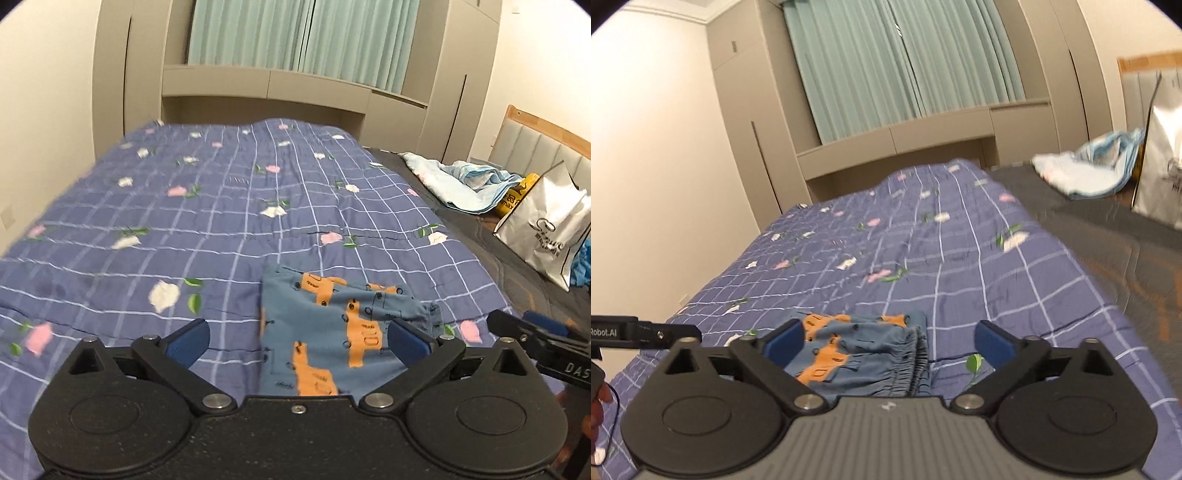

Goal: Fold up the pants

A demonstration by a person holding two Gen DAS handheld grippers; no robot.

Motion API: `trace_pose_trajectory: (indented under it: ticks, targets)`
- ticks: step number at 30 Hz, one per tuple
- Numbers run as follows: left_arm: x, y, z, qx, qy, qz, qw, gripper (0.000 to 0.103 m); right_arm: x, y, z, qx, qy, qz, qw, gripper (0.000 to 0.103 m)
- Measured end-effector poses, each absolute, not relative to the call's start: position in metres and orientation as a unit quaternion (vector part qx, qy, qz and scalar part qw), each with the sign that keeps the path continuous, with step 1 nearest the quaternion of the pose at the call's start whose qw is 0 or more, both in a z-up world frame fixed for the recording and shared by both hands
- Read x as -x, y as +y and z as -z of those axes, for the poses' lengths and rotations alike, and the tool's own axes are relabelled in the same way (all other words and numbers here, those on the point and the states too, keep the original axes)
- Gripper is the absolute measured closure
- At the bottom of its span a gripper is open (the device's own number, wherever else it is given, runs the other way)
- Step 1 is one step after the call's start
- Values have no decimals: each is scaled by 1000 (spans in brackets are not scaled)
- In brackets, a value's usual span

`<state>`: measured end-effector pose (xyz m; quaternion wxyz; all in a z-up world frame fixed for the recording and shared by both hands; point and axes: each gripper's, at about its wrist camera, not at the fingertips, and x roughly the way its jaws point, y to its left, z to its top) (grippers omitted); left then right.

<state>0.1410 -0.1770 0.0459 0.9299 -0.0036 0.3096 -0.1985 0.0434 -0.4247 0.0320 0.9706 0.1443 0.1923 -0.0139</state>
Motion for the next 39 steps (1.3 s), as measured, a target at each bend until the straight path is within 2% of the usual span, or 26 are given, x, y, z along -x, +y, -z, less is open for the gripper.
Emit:
trace_pose_trajectory:
  ticks: [9, 20, 26, 39]
  targets:
    - [-72, -140, -47, -12, 269, 185, 945, 1, 19, -382, -48, -101, 170, 16, 980, 0]
    - [4, -106, -22, -21, 223, 175, 959, 1, 78, -337, -35, -73, 181, 18, 981, 0]
    - [16, -94, -6, -14, 233, 164, 958, 1, 92, -322, -23, -39, 188, 38, 981, 0]
    - [17, -93, 9, -13, 254, 160, 954, 1, 92, -327, -6, -47, 215, 41, 975, 0]
